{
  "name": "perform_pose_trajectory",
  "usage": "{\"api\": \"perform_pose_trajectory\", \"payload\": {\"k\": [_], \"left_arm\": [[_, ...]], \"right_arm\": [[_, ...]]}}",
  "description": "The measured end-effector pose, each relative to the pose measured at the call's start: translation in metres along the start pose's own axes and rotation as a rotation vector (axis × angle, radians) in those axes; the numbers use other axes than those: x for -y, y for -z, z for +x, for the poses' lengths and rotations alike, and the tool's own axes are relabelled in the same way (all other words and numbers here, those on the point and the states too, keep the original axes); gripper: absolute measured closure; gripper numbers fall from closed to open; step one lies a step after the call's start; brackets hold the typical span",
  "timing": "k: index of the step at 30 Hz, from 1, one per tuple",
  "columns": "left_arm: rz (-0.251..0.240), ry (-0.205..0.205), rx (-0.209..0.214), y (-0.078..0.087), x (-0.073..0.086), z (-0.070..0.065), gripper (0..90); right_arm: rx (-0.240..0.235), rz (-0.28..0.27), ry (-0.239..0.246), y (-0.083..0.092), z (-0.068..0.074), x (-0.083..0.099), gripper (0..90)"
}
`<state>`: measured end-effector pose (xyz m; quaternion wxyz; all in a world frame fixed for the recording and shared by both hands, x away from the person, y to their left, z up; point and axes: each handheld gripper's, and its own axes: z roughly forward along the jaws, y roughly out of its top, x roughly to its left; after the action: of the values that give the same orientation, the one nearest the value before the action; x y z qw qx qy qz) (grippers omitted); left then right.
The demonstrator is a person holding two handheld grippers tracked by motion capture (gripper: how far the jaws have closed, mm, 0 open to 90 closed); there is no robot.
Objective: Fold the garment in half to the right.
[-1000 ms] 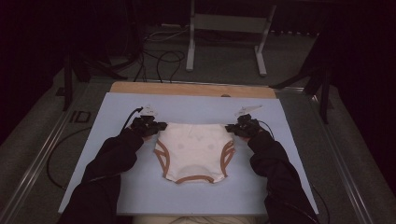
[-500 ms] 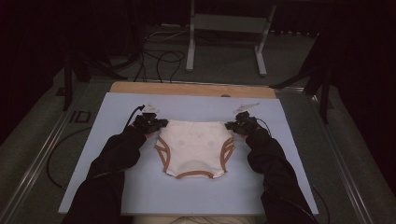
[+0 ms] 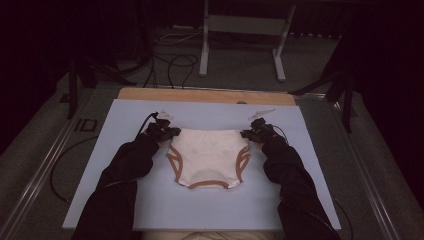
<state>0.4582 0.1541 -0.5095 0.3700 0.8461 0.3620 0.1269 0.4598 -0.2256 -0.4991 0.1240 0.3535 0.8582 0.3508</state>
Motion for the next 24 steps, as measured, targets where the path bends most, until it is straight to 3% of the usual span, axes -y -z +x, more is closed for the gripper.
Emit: {"api": "perform_pose_trajectory", "payload": {"k": [15, 19, 22, 24], "left_arm": [[0.046, -0.007, -0.036, -0.01, -0.002, -0.001, 86.8], [0.056, 0.003, -0.042, -0.011, -0.002, -0.002, 85.3], [0.046, 0.025, -0.049, -0.008, -0.002, -0.001, 76.7], [0.033, 0.035, -0.054, -0.005, -0.003, 0.0, 66.1]], "right_arm": [[-0.003, 0.017, -0.037, -0.013, -0.006, 0.006, 84.9], [0.002, 0.019, -0.042, -0.013, -0.006, 0.005, 79.5], [0.0, 0.012, -0.051, -0.011, -0.007, 0.004, 72.0], [-0.011, 0.013, -0.056, -0.01, -0.008, 0.002, 62.8]]}}
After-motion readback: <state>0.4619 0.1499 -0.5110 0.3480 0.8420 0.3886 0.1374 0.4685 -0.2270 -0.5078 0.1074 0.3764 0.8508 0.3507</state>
